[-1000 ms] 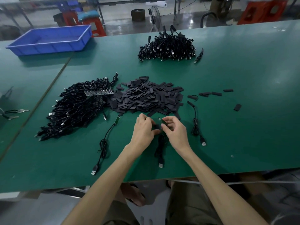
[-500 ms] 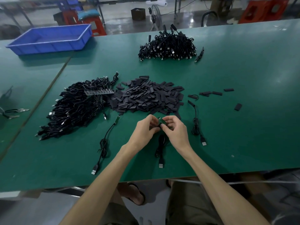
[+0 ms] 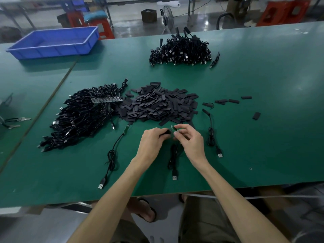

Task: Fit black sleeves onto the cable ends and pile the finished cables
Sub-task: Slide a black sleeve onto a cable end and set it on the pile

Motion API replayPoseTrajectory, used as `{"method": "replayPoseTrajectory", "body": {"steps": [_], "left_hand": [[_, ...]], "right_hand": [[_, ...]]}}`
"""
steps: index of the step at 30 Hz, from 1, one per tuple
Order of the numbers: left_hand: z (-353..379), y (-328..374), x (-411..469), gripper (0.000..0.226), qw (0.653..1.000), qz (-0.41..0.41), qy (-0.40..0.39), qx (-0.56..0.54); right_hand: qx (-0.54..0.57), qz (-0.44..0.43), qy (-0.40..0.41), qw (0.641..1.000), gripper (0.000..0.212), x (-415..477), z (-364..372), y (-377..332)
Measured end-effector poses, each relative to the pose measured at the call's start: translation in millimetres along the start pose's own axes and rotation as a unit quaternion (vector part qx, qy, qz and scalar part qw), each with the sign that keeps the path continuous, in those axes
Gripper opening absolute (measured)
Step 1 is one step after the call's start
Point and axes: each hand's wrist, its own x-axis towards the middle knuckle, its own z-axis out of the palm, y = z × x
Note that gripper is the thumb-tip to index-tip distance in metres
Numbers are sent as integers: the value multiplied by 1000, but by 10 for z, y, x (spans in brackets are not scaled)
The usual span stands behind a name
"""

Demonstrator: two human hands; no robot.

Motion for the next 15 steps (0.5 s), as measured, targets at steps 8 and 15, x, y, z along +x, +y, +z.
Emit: {"method": "replayPoseTrajectory", "body": {"steps": [8,15], "left_hand": [[8,-157,-43,22,991,-76,43,-105],[9,-157,-51,18,991,-53,54,-108]], "right_hand": [[0,-2,-22,1000,14,-19,-1,-8],[5,-2,-25,1000,14,-30,-15,-24]]}}
